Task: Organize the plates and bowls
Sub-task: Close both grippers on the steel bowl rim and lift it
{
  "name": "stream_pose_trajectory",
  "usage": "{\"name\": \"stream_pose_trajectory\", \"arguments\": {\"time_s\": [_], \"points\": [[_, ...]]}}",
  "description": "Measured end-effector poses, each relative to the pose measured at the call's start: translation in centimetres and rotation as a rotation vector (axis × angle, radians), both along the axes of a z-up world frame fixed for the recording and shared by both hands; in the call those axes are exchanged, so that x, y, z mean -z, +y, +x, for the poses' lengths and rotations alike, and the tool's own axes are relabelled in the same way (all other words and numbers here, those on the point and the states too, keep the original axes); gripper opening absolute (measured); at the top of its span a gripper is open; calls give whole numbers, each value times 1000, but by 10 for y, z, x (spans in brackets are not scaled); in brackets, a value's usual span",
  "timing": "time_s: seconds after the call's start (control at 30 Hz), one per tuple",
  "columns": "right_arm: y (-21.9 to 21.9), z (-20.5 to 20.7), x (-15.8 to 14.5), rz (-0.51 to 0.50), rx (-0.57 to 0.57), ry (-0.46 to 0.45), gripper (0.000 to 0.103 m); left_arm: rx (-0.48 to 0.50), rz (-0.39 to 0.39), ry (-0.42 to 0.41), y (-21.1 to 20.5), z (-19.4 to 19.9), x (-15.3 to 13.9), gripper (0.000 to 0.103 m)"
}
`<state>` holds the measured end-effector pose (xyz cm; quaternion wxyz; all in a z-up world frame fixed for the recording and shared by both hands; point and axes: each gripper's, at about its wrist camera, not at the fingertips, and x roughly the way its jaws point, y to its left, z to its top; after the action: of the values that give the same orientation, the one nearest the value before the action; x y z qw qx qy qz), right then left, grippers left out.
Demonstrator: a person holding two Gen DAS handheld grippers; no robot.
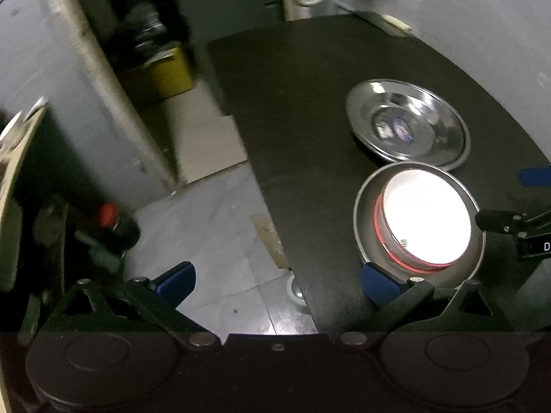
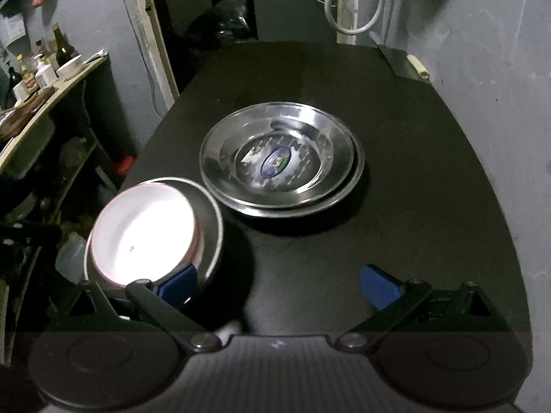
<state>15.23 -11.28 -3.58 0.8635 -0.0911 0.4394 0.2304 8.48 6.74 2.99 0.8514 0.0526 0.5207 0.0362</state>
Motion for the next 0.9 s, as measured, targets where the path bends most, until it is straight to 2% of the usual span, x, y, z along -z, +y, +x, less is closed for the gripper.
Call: {"name": "stream_pose_trajectory", "arguments": {"time_s": [0.13, 0.3, 0.5, 0.7, 0.9], "points": [[9, -5, -4, -30, 82, -6, 103, 138, -27, 8, 10, 15, 6, 102], [27, -19, -2, -120, 154, 13, 103, 278, -135, -3, 22, 31, 16, 102], [37, -23, -5, -168, 195, 27, 103, 378, -147, 33, 16, 45, 26, 102], [34, -9, 1, -170, 178, 45, 103, 360, -125, 68, 5, 52, 35, 101], [23, 0, 4, -113, 165, 66, 102, 298, -167, 99, 11, 58, 37, 98]]}}
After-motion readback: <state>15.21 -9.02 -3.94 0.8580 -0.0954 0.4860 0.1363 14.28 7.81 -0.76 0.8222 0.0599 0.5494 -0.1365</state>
